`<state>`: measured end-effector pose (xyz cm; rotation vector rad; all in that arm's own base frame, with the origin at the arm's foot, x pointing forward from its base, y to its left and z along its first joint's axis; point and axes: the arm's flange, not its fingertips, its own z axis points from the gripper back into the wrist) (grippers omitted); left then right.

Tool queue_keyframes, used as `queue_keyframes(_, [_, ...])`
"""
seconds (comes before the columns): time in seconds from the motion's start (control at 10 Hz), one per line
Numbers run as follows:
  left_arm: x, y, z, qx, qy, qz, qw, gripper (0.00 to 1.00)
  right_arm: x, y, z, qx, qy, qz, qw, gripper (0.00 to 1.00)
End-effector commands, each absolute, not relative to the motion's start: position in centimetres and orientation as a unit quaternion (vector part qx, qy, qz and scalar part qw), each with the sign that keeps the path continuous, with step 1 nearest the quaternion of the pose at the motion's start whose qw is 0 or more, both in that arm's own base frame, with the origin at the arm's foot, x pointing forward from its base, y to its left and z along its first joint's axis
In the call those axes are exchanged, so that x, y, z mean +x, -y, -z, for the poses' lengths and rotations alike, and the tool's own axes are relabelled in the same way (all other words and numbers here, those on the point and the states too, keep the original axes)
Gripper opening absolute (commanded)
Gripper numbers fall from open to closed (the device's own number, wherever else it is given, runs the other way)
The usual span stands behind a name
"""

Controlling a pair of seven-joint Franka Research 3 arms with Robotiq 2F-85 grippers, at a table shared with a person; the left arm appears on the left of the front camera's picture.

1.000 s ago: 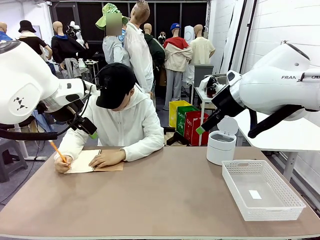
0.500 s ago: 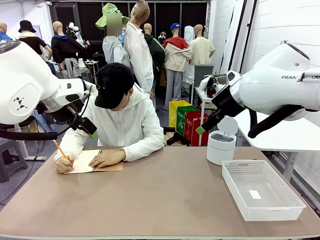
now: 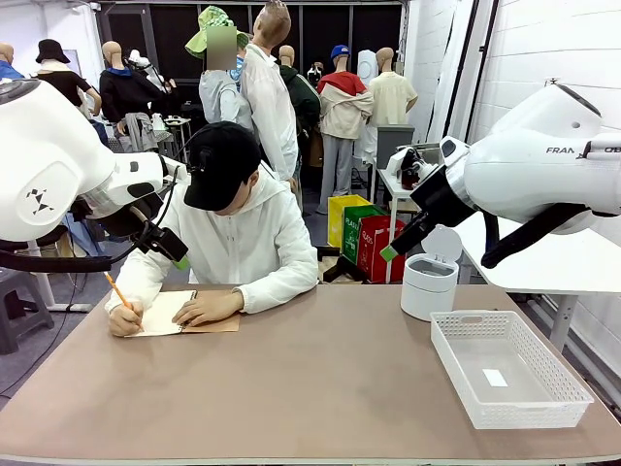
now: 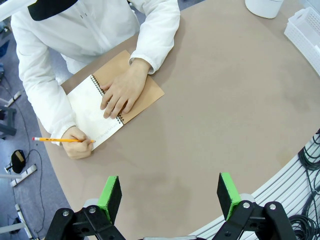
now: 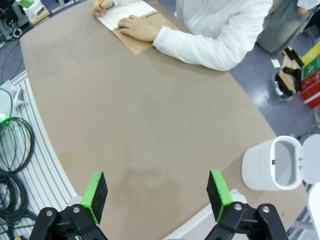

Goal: Sort the paper based on its condition.
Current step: If a person hands you a paper, place it in the Organizing basket , and if it's crumpled, put it in the Trash can.

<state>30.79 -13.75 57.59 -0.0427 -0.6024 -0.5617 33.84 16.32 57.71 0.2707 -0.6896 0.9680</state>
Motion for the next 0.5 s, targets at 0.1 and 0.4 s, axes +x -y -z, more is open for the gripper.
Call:
queue_keyframes(0.1, [30.8, 13.72, -57.56, -0.02, 0.292, 0.273, 0.916, 1.0, 33.82, -16.29, -57.69, 0.127, 0.321, -0.457, 0.82, 1.0])
queue_keyframes(0.4, [30.8, 13.72, -57.56, -0.02, 0.292, 0.273, 0.916, 1.0, 33.82, -16.29, -57.69, 0.127, 0.321, -0.457, 0.82, 1.0])
